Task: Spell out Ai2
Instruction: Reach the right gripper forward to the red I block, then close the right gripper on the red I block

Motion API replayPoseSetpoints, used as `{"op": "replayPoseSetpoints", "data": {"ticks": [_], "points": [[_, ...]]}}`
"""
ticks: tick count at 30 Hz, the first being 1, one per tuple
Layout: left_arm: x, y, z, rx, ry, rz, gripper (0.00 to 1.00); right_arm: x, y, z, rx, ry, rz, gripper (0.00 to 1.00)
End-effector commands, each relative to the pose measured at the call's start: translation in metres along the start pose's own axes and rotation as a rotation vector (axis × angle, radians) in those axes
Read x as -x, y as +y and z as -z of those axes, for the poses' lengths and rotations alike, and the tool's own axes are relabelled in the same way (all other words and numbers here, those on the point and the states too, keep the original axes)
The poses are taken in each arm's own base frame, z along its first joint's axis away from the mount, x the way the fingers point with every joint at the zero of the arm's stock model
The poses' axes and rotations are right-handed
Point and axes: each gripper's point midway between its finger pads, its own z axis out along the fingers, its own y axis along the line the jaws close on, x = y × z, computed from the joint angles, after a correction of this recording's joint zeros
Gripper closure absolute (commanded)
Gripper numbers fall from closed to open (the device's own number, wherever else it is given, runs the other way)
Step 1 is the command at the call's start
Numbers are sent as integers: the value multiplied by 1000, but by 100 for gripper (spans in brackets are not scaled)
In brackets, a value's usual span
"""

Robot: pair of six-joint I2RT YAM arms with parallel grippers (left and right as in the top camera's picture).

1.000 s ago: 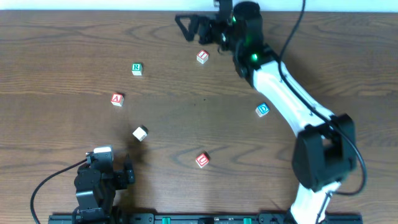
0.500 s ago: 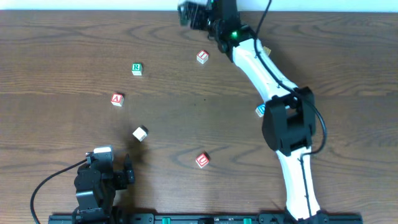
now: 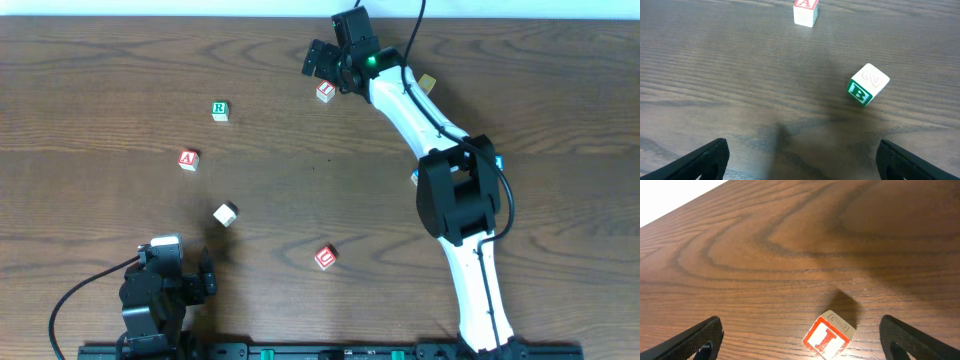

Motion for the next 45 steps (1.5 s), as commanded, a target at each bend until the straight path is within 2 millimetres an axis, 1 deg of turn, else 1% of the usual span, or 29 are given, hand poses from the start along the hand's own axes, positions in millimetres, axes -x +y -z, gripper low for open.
{"op": "replayPoseSetpoints", "data": {"ticks": [1,6,10,14,16,20,21,22,24,25,26,29,36,39,44,45], "points": [[-7,1,-3,7,20,-11,5,4,-1,0,-13,-17,-45,1],[-8,1,-3,7,21,-11,4,-5,-8,-11,-25,7,-91,1],[-7,1,-3,7,20,-11,5,-13,-10,-18,-22,34,-91,1],[-8,1,-3,7,21,-11,5,-17,-4,-19,-6,43,-84,1],[-7,1,-3,7,20,-11,5,-26,2,-18,23,87,-84,1],[-8,1,-3,7,21,-11,5,-30,7,-18,44,108,-82,1],[-7,1,-3,7,20,-11,5,-30,7,-18,44,103,-81,8],[-8,1,-3,7,21,-11,5,-29,8,-18,44,99,-80,11],[-7,1,-3,7,20,-11,5,-27,6,-19,29,83,-79,13],[-7,1,-3,7,20,-11,5,-26,5,-19,22,73,-79,17],[-7,1,-3,7,20,-11,5,-25,5,-19,15,66,-78,18],[-7,1,-3,7,20,-11,5,-27,5,-20,9,69,-76,16],[-7,1,-3,7,20,-11,5,-35,-8,-20,-75,68,-92,18],[-7,1,-3,7,20,-11,5,-36,-8,-20,-81,68,-91,19],[-7,1,-3,7,20,-11,5,-37,-9,-21,-82,70,-91,28],[-8,1,-3,7,21,-11,5,-38,-10,-22,-84,73,-91,28]]}}
